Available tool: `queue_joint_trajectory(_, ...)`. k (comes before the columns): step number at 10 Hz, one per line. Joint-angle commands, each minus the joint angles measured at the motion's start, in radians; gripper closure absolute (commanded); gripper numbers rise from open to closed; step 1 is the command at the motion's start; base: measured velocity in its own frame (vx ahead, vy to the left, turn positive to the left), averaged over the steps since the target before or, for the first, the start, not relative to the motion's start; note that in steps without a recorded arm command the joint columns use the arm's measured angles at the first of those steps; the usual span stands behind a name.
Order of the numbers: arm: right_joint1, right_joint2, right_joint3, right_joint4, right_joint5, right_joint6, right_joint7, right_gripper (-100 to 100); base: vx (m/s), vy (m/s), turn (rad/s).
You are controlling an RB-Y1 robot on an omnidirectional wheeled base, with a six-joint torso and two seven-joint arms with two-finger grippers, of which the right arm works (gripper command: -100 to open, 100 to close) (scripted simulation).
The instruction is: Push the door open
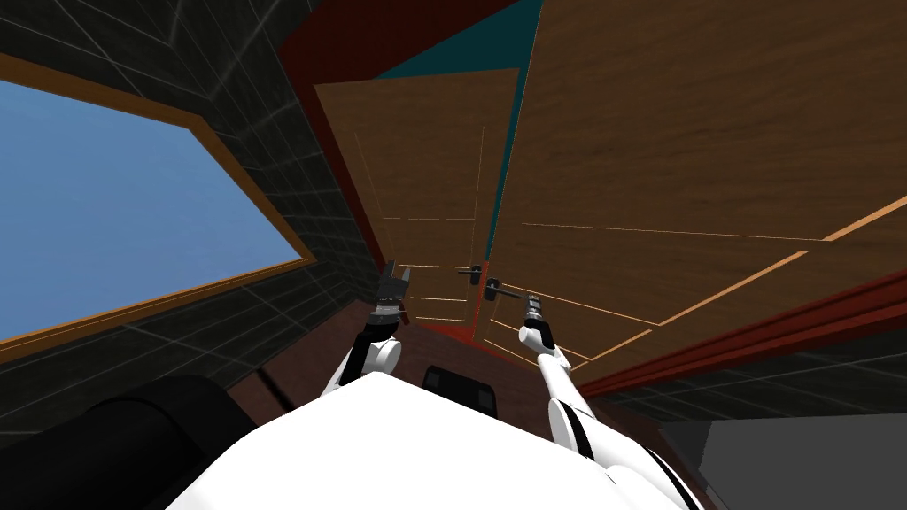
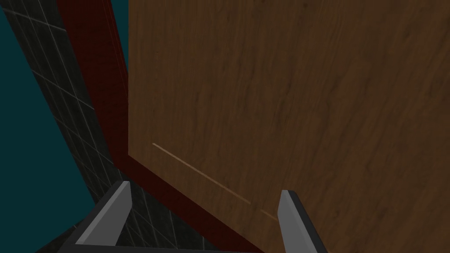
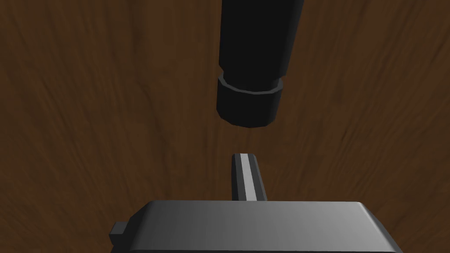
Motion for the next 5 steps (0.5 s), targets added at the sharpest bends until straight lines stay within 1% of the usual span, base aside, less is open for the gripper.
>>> queue_joint_trajectory(1, -0.008, 0.010, 0.010, 0.009, 0.002, 0.004, -0.005, -100, -0.164, 0.111, 0.032)
queue_joint_trajectory(5, -0.022, 0.048, 0.038, 0.010, 0.008, 0.022, -0.019, -100, -0.212, 0.148, 0.037)
